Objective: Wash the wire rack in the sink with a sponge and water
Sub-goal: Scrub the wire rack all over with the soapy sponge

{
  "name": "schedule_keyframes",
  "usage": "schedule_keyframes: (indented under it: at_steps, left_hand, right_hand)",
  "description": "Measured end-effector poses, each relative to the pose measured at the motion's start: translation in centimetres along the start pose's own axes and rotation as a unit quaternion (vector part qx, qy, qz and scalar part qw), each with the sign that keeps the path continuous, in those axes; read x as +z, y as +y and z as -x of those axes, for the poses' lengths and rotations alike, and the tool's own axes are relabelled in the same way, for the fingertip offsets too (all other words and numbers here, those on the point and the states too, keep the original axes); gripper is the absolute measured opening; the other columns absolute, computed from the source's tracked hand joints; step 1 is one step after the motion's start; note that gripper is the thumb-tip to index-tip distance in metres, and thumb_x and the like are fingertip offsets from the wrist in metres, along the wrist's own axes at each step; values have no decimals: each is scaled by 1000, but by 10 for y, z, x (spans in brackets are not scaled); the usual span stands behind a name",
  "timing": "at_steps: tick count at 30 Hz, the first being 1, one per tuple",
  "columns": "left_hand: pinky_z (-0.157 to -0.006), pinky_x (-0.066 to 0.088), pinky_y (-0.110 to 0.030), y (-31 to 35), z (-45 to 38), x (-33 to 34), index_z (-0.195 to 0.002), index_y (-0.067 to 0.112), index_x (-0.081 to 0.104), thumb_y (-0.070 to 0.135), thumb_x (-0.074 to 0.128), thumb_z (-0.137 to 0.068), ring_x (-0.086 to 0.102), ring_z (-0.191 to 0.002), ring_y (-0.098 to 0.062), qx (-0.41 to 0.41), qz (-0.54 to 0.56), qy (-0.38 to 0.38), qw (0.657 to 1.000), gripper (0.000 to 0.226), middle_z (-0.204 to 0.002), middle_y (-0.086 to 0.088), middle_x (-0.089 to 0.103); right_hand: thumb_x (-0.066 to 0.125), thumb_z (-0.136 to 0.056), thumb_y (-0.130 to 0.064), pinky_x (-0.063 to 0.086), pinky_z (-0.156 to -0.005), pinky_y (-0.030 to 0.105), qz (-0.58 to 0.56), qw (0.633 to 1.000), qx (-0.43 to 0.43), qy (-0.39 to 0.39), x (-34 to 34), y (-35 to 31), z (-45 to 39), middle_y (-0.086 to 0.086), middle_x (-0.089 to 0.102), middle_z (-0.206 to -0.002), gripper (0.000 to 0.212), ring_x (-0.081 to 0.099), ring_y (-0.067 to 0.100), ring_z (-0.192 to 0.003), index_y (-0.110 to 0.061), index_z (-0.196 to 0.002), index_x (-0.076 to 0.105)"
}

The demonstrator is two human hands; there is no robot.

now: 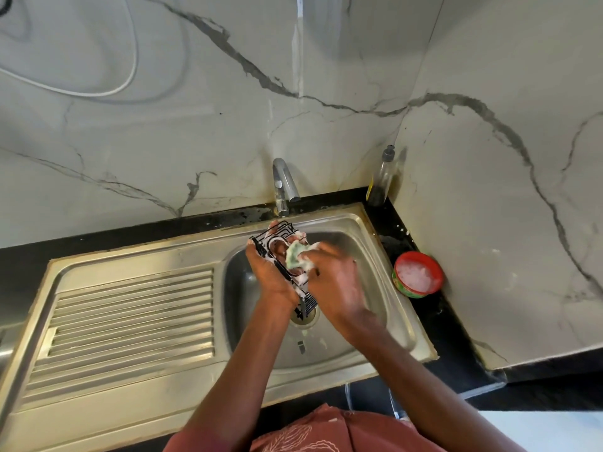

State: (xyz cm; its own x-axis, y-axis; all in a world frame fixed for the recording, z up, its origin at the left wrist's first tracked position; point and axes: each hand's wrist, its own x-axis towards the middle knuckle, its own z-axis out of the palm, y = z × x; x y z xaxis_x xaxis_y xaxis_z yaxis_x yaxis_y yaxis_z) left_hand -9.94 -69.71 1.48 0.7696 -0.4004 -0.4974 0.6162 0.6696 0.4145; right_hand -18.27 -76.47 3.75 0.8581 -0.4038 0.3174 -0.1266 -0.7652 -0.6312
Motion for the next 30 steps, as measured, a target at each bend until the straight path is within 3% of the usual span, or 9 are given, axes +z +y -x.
schedule_keyframes:
  at_steps: [2, 5, 9, 11, 14, 18, 21, 25, 30]
  left_hand:
    - [-82, 51, -35, 1, -1, 0, -69, 19, 84, 63, 23, -102, 67, -83, -25, 5, 3, 20, 1000, 82, -79, -8, 75]
    - [-90, 52, -46, 2, 1, 1, -74, 20, 85, 67, 23, -101, 69, -93, -33, 3, -21, 58, 998, 82, -88, -13, 79]
    - [-107, 44, -49, 10, -4, -1, -139, 12, 62, 66, 31, -102, 54, -132, -41, -4, 12, 120, 993, 72, -148, -21, 56]
    - [-111, 41, -50, 16, -7, -3, -154, 12, 44, 66, 35, -102, 46, -140, -41, -4, 26, 147, 989, 76, -156, -20, 46]
    - [-115, 37, -59, 21, -18, -14, -151, 15, 50, 66, 26, -103, 54, -133, -40, 14, -7, 159, 987, 74, -147, -21, 56]
    - [-111, 38, -70, 20, -14, -19, -142, 9, 56, 66, 42, -99, 59, -127, -44, 4, 12, 98, 995, 74, -137, -26, 62]
    - [-108, 42, -70, 14, -8, -17, -140, 6, 58, 54, 59, -94, 64, -121, -44, 19, -12, 50, 998, 67, -133, -27, 66]
    - [-109, 43, -66, 1, -4, -10, -140, 7, 60, 64, 43, -100, 69, -111, -38, 20, -75, 25, 997, 72, -119, -19, 73]
    - [-109, 42, -65, 10, -13, -18, -136, 3, 63, 90, 21, -88, 64, -122, -45, -43, -108, -38, 992, 107, -132, -29, 65]
  right_hand:
    - [64, -78, 17, 62, -72, 35, -6, 1000, -11, 5, 2, 1, -2, 7, 73, -103, 44, 70, 23, -83, -10, -109, 78]
    - [62, -78, 19, 58, -74, 24, 15, 996, 47, 78, -4, 25, -16, 7, 73, -105, 46, 71, 23, -88, -9, -111, 77]
    - [65, -76, 17, 59, -75, 24, -28, 995, -75, 55, 11, 20, 8, 1, 74, -103, 40, 70, 15, -88, -12, -100, 80]
    - [67, -78, 15, 59, -75, 24, -74, 991, -108, 41, 14, 17, 18, -2, 74, -105, 39, 69, 10, -90, -14, -101, 79]
    - [59, -82, 16, 56, -59, 18, -159, 978, 85, 109, 5, 34, 6, -7, 71, -117, 57, 71, 6, -89, -27, -116, 72]
    - [58, -84, 10, 59, -72, 21, -269, 911, 295, 104, 8, 46, 0, -18, 71, -99, 54, 69, -1, -88, -23, -126, 69]
    - [61, -91, -2, 56, -75, 21, -309, 879, 353, 91, 12, 41, 2, -9, 72, -100, 39, 65, -2, -85, -21, -124, 70]
    - [64, -88, -2, 59, -87, 42, -407, 813, 402, 110, 11, 42, -4, -4, 75, -101, 35, 70, 16, -98, -31, -106, 71]
    - [63, -86, 6, 55, -69, 35, -441, 793, 411, 89, 2, 59, 3, 5, 76, -104, 45, 69, 22, -94, -22, -120, 70]
